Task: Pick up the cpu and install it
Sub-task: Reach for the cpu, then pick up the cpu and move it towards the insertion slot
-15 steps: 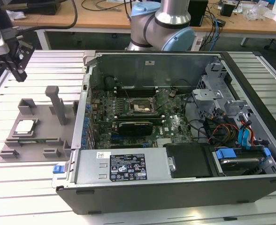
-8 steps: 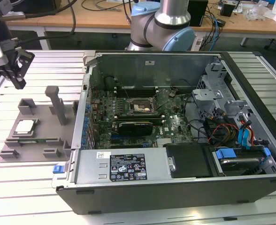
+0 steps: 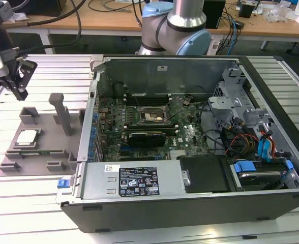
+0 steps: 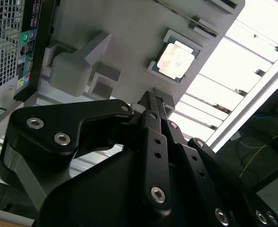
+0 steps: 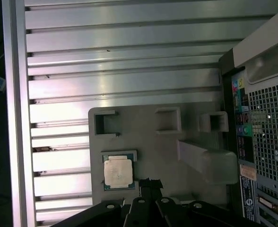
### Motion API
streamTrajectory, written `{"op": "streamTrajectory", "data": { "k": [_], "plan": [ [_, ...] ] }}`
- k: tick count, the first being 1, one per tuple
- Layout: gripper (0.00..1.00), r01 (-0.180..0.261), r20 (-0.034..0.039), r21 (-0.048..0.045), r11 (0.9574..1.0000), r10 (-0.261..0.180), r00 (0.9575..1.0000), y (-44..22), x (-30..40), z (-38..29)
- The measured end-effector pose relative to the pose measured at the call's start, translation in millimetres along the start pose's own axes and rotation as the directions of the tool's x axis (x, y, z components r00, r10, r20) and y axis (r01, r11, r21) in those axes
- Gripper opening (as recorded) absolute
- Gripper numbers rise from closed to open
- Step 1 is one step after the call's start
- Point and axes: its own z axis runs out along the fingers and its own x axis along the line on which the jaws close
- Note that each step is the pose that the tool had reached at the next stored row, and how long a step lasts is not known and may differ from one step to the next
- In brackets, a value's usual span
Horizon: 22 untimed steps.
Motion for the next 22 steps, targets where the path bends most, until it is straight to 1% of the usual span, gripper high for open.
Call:
{"op": "streamTrajectory", "data": {
  "k": [6, 22],
  "plan": [
    [0.11, 0.0, 0.0004, -0.0003, 1.0, 0.0, 1.0, -0.1, 0.2, 1.1],
    [0.11, 0.0, 0.0004, -0.0002, 1.0, 0.0, 1.0, -0.5, 2.3, 7.7]
  ]
}}
